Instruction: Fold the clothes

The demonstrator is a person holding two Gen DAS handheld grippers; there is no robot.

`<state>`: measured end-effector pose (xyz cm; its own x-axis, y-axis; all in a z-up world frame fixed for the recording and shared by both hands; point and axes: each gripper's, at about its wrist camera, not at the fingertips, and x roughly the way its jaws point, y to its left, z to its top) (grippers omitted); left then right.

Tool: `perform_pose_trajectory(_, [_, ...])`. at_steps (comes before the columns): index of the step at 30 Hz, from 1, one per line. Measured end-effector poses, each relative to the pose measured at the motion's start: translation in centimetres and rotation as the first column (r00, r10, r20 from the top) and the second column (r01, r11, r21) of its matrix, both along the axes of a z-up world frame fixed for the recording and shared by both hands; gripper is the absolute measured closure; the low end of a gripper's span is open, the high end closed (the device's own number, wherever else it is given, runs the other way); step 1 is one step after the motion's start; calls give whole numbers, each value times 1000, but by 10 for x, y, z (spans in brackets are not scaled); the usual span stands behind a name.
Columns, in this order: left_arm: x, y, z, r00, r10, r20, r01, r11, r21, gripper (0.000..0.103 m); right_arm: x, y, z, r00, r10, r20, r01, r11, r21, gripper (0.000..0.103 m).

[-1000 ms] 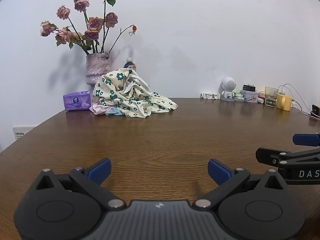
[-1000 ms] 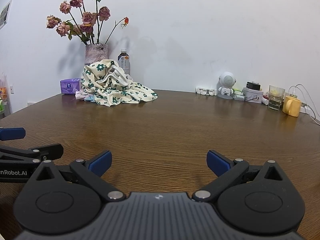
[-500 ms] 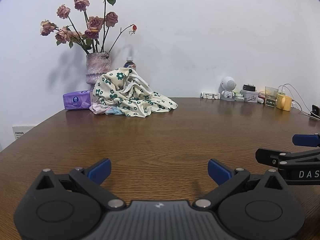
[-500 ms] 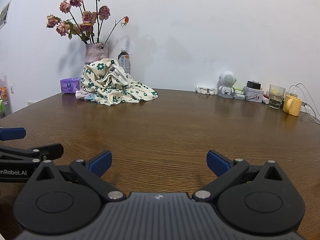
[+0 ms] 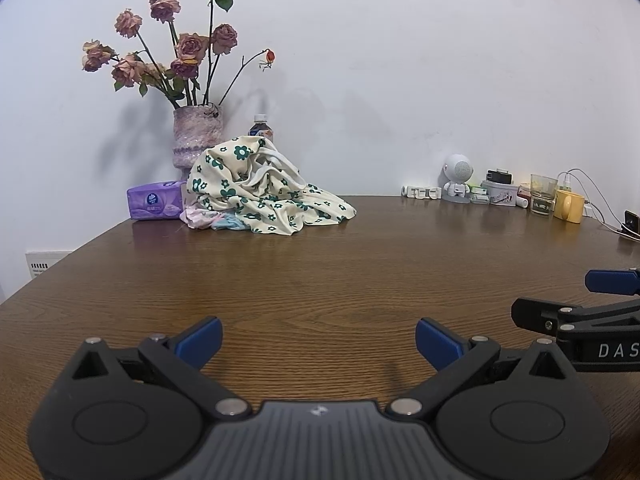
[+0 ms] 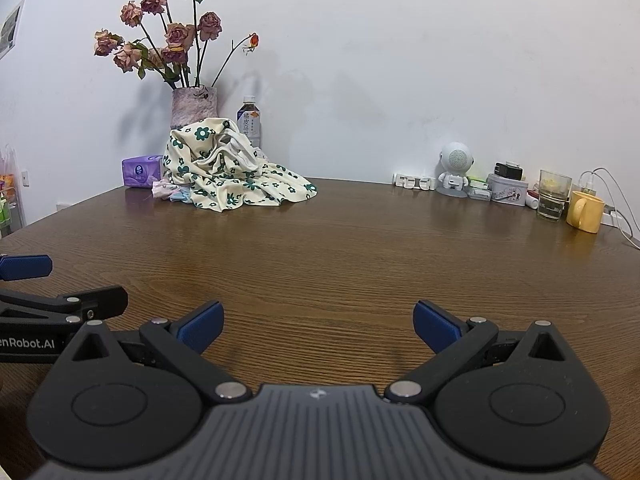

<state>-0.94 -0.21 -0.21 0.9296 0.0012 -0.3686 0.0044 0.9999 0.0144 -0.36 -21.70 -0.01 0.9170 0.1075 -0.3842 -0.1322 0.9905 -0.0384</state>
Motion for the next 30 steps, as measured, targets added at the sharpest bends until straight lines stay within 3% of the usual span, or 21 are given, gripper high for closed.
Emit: perform_pose_trajectory(30, [1, 1, 0, 1000, 3, -1, -3, 1000, -6, 0, 0, 2, -1, 1000, 4, -3, -4, 1000, 1, 0])
